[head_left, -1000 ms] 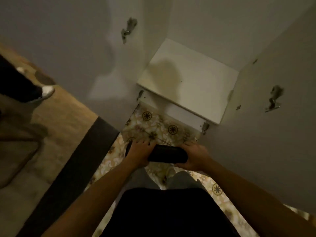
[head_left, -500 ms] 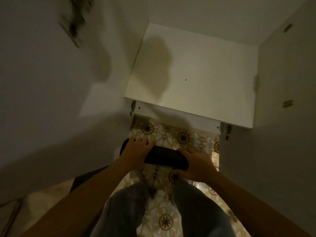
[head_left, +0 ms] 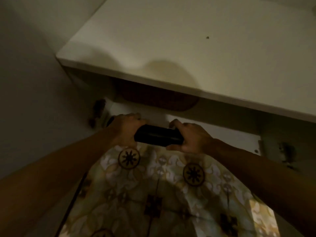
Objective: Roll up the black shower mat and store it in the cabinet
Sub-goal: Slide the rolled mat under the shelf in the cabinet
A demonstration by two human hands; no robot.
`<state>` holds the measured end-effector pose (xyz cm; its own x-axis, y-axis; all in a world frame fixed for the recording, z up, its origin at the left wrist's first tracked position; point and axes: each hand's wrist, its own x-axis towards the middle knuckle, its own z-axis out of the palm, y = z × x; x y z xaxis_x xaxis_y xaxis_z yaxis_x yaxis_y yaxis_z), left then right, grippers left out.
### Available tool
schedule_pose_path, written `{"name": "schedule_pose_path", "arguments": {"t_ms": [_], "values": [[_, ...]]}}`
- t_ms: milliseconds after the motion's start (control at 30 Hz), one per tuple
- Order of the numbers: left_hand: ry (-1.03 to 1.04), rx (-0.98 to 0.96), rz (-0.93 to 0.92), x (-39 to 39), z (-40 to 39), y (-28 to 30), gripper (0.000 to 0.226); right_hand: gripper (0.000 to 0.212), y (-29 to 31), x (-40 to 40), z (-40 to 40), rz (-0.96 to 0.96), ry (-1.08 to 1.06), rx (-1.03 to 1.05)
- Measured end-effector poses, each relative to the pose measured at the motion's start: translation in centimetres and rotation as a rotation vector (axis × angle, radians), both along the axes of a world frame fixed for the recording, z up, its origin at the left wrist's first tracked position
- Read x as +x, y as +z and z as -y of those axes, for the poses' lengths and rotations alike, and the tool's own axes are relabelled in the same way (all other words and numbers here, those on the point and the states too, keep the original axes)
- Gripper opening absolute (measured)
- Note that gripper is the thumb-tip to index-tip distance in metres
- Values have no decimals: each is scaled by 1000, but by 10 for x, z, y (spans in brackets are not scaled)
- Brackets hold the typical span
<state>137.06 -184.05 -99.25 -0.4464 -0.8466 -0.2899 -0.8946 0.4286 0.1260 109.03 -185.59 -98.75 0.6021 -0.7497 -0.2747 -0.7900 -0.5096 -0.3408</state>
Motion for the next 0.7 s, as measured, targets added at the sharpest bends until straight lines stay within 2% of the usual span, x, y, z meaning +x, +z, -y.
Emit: {"name": "schedule_pose_path", "arguments": {"t_ms": [300, 500, 600, 700], "values": [[57, -34, -7, 35, 60, -22, 70, 57, -27, 36, 68, 122, 78, 130], [47, -25, -45, 38, 60, -32, 73, 56, -28, 40, 82, 61, 7, 229], [30, -46, -65, 41, 60, -41, 69, 60, -27, 40, 81, 79, 28, 187], [-11, -92, -23, 44, 66, -45, 70, 52, -36, 37, 71, 80, 74, 13]]}}
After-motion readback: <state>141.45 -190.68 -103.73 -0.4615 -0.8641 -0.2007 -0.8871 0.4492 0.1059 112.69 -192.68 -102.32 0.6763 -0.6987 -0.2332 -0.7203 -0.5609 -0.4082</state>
